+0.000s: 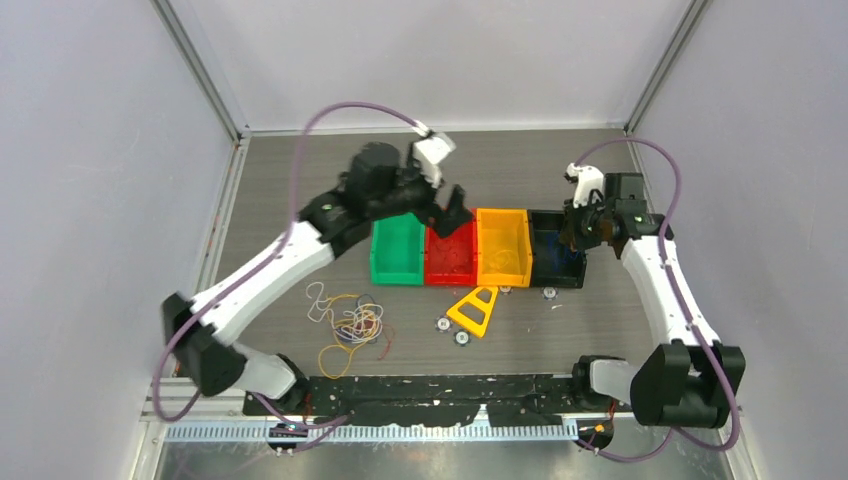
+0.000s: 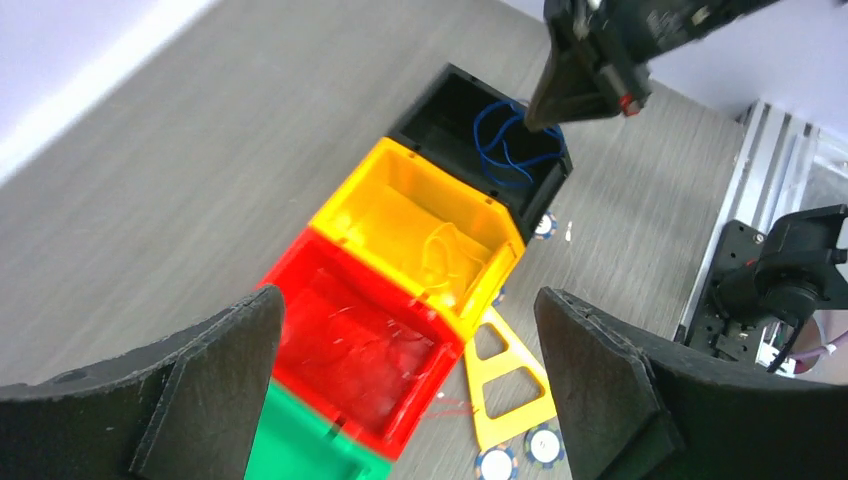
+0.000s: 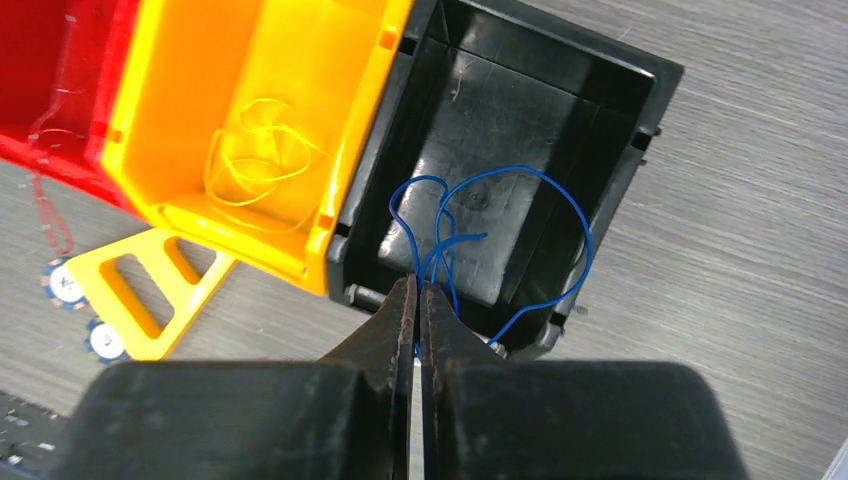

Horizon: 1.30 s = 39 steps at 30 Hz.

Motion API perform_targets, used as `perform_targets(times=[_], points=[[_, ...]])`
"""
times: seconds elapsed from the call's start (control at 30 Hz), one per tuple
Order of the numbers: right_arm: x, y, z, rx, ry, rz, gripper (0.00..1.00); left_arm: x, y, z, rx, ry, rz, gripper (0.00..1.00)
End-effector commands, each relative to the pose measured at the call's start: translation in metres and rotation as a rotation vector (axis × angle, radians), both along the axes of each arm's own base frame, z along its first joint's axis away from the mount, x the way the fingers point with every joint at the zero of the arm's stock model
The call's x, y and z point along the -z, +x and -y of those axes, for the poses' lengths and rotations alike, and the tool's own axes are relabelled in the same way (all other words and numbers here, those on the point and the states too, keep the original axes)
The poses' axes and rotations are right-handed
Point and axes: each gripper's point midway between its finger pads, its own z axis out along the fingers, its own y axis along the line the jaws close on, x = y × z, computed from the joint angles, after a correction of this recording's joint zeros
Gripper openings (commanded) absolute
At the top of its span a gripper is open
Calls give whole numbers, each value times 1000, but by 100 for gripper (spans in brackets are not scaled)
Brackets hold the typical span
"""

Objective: Untangle the cables

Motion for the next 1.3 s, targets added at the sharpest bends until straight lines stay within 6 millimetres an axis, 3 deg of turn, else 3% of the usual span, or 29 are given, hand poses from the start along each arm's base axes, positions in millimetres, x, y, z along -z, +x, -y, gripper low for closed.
perform_targets(times=[0.0, 0.1, 0.27, 0.5, 0.57, 0.63, 0.8, 0.93, 1.03, 1.07, 1.13, 1.27], points=[[16, 36, 9, 44, -90, 77, 5, -3, -14, -64, -30, 19, -44, 99], [31, 53, 8, 36, -83, 80, 5, -4, -7, -111, -120, 17, -57, 99], [54, 61, -8, -44, -20, 61, 6, 18, -8, -184, -245, 53, -140, 100], [75, 67, -6, -68, -27, 6, 5, 50, -25, -235, -335, 131, -178, 100], [76, 67, -7, -74, -23, -19, 17, 58, -30, -244, -342, 160, -189, 100], [68, 67, -8, -79, -19, -30, 35, 65, -38, -251, -323, 210, -206, 99], [20, 62, -11, -93, -12, 30, 72, 90, -68, -279, -222, 333, -312, 99], [-12, 48, -17, -132, 0, 48, 81, 115, -96, -300, -68, 422, -364, 100], [-32, 29, -29, -196, 34, 49, 93, 137, -119, -304, 62, 477, -366, 95], [-38, 22, -44, -268, 69, 55, 98, 144, -126, -303, 115, 487, -345, 93], [-47, 3, -67, -366, 124, 26, 96, 156, -131, -302, 169, 504, -289, 91], [-52, -34, -138, -579, 220, -30, 95, 177, -116, -302, 181, 519, -188, 88]])
